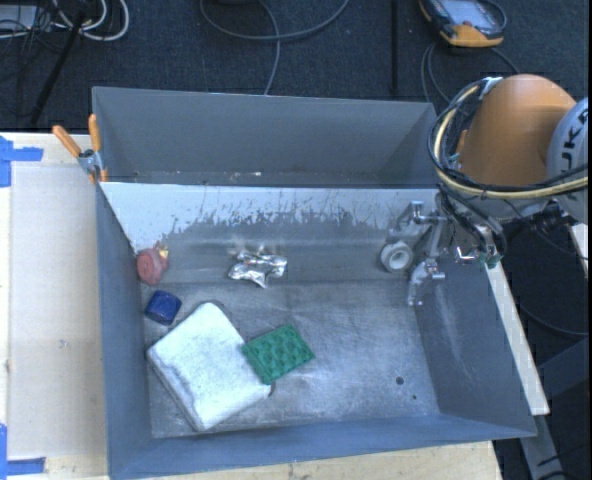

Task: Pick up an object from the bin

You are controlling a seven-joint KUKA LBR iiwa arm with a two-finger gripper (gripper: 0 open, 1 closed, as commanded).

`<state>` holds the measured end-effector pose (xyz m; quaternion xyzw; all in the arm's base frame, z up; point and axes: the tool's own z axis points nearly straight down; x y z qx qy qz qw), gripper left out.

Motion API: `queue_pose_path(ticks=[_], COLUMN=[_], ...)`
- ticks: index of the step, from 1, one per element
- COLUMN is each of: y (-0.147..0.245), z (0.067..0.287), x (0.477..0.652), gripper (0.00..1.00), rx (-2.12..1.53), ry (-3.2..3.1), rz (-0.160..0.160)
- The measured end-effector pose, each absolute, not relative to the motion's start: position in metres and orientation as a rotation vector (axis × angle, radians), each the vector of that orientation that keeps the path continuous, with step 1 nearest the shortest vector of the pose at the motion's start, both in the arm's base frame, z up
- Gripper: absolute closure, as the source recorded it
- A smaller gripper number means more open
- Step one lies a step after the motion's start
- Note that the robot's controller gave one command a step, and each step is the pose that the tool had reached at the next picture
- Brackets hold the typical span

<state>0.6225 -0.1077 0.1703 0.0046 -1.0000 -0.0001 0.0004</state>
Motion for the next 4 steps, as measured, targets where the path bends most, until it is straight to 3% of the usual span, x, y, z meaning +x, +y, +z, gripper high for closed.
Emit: queue_pose_path(ticks=[1, 2, 3, 4], y=[-0.025, 0.038, 0.038, 0.038], z=[0.073, 0.074, 0.075, 0.073], x=[0.595, 0.507, 0.507, 0.505], gripper=[0.0, 0.0, 1.0, 0.0], rx=[-0.074, 0.232, 0.232, 0.233], ry=[-3.147, -3.151, -3.143, -3.138], rz=[0.004, 0.001, 0.0, 0.0])
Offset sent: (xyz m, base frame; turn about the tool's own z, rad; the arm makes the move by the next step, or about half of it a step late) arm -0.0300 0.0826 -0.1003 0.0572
